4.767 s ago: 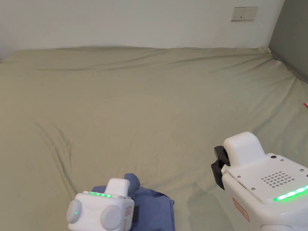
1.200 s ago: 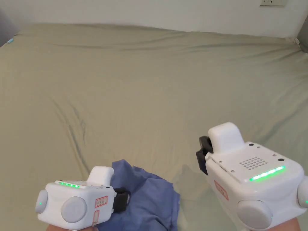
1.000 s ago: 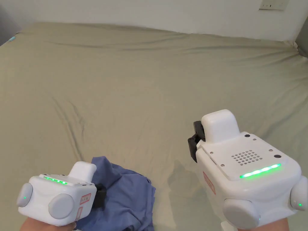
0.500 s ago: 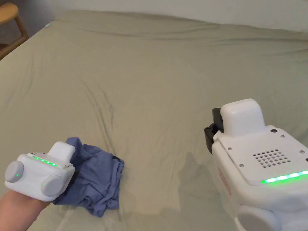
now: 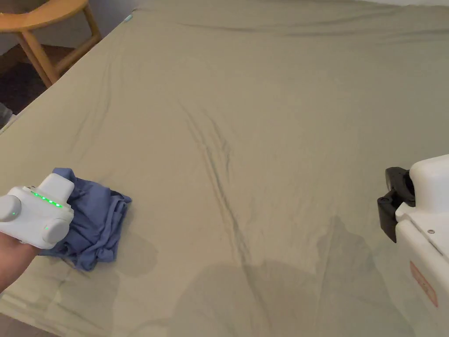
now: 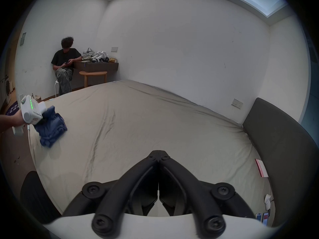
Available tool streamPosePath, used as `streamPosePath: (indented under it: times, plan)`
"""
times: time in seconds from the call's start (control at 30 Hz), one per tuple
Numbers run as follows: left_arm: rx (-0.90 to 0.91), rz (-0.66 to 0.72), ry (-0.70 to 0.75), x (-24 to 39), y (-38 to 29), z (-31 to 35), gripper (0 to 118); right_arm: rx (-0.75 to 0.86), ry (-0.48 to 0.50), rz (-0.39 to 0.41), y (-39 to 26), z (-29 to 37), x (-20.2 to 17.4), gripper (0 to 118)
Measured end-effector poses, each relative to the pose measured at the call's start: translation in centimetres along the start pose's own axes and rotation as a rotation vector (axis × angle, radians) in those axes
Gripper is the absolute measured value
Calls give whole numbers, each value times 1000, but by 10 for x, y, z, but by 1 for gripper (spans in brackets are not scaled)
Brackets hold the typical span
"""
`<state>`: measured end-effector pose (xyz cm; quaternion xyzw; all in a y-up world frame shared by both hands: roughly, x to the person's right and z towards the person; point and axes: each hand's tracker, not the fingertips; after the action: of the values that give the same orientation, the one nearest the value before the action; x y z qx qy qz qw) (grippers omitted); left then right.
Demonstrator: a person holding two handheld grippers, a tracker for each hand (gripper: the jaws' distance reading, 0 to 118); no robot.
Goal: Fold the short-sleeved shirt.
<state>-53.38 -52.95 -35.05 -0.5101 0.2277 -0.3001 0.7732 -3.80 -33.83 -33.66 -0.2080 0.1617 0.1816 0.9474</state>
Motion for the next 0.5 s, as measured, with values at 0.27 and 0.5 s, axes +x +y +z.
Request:
streamPosePath:
  times: [0.27, 0.5]
  plan:
    - [-65, 103, -5, -57, 12, -19, 86, -43, 9, 17, 1, -20, -11, 2]
    - [167, 375, -67, -100, 62, 84, 115, -34, 16, -13, 9, -11, 1, 2]
